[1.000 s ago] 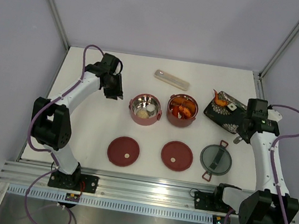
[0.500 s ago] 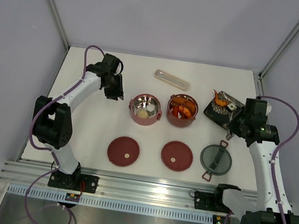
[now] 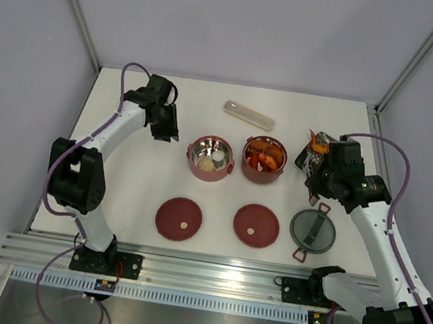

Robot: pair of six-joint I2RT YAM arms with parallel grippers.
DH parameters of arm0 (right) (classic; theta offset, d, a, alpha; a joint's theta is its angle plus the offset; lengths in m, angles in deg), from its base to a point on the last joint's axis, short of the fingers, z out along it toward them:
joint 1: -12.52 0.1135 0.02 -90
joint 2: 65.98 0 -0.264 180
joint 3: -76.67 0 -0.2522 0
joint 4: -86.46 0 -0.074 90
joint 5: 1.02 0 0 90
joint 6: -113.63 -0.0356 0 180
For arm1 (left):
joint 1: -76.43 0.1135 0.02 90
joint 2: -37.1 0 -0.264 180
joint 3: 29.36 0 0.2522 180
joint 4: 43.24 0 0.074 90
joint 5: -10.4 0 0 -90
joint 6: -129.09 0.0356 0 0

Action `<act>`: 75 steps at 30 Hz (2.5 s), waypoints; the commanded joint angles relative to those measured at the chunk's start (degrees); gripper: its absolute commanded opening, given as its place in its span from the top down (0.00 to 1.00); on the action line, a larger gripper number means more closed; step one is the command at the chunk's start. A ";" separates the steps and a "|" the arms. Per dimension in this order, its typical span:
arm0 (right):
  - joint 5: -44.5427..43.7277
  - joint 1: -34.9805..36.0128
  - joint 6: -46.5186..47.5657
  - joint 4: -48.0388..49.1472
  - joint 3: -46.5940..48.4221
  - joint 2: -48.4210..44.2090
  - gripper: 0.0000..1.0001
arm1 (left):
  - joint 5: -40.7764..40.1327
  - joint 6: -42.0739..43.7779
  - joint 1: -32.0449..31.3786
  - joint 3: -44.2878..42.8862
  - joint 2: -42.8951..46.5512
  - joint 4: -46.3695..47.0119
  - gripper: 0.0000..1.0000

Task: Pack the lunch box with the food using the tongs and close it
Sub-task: Place the clamp at the center of the board.

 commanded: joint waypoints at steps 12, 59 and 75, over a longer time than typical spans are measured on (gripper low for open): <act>0.47 3.91 -4.98 4.48 -6.95 2.39 1.00 | 2.87 -0.66 0.59 -1.24 0.06 1.18 0.67; -3.75 -4.61 17.43 31.45 39.45 53.88 1.00 | 1.64 0.48 3.41 -1.32 1.73 -0.75 0.67; -2.78 -6.02 18.49 30.67 48.59 70.69 0.82 | 0.94 -0.14 3.41 0.43 3.05 -1.37 0.67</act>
